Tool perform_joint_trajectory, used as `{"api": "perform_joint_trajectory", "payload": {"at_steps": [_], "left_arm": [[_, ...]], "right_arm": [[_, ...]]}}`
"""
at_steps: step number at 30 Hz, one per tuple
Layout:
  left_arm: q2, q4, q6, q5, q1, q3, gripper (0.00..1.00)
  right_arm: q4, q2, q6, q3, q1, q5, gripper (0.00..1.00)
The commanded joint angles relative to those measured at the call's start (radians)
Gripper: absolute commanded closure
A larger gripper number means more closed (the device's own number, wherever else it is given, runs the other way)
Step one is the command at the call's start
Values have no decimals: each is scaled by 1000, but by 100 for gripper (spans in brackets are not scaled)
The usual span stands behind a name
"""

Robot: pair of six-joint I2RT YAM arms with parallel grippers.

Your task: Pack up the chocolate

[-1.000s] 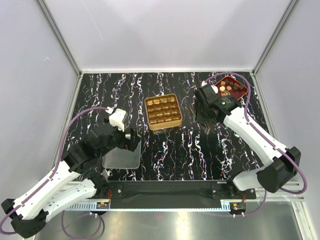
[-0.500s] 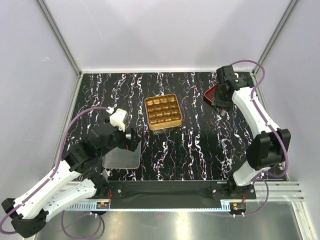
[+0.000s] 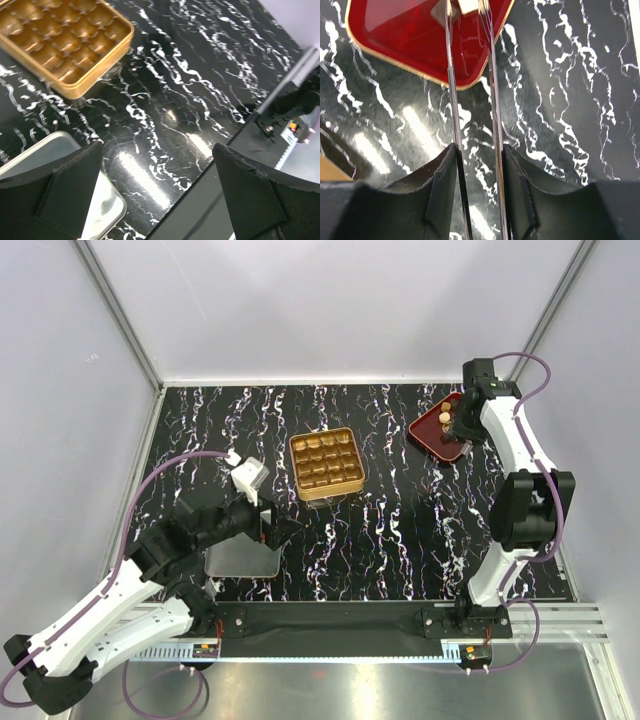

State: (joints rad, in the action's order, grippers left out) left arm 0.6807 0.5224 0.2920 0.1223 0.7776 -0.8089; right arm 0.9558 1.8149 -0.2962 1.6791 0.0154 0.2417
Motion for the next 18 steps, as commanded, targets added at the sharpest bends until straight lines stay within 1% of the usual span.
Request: {"api": "perform_joint_trajectory", "payload": {"at_steps": [1, 2, 4, 11, 18], "left_arm": [[20, -53, -5, 65, 2, -4, 1], [28, -52, -8, 65, 2, -7, 1], [34, -55, -10, 59, 2, -7, 1], [48, -50, -16, 37, 0, -13, 1], [49, -50, -17, 43, -18, -16, 1]], "right_arm": [[-45, 37, 32, 62, -9, 4, 54], [-48, 46, 34, 70, -40, 2, 54], [-58, 67, 39, 79, -49, -2, 55], [-84, 113, 78, 106, -61, -12, 55], [-106, 127, 86, 110, -65, -56, 54]]}}
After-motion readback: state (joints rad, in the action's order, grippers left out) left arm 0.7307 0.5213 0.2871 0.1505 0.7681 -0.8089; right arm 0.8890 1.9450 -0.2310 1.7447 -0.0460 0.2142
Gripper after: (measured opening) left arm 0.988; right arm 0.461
